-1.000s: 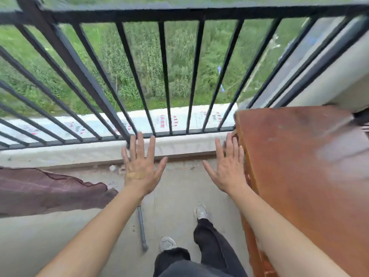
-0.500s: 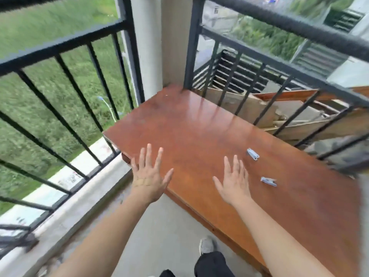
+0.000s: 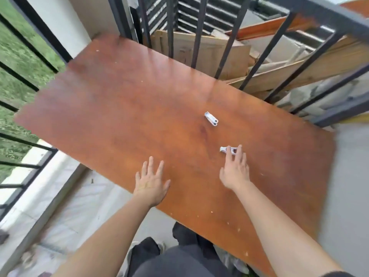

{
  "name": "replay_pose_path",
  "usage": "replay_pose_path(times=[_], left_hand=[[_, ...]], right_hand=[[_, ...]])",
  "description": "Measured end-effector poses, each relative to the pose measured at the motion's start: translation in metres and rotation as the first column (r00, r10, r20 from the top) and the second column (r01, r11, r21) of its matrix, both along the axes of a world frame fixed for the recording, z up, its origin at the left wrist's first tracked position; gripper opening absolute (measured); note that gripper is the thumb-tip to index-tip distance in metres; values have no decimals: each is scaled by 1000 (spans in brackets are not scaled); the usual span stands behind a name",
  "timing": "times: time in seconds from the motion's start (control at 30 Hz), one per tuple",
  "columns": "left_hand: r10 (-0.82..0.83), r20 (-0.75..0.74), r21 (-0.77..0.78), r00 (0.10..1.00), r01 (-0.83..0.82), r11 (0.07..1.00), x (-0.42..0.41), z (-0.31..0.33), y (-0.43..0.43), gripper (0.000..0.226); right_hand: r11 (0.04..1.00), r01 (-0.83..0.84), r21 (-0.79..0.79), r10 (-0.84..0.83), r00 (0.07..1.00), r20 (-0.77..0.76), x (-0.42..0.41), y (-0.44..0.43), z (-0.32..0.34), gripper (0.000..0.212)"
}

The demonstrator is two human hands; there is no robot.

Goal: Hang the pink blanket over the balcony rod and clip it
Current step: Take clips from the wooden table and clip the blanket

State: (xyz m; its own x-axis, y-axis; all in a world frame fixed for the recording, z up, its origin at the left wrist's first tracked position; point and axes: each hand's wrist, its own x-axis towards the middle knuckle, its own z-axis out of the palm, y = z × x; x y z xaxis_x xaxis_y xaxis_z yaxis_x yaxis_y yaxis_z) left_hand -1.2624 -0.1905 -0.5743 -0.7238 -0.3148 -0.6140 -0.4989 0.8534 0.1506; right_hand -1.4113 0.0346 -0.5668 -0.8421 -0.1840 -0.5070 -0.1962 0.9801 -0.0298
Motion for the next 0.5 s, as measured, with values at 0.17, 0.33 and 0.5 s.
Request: replay_pose_path(times=[0.17,0.33,0.5], left_hand=[[-2,141,82,990,-10,997,3,-21,18,65],[10,150,52,989,-18,998,8,-11,6,60],[268,65,-17,961,-268,963,39,24,-26,62]], right_hand=[[998,-43,-52,49,990,131,-35,18,-26,82],[977,-150,-154,152,988,2,-35,21,-41,44],[891,-266,-367,302,952,43,-16,-48,-22,28]])
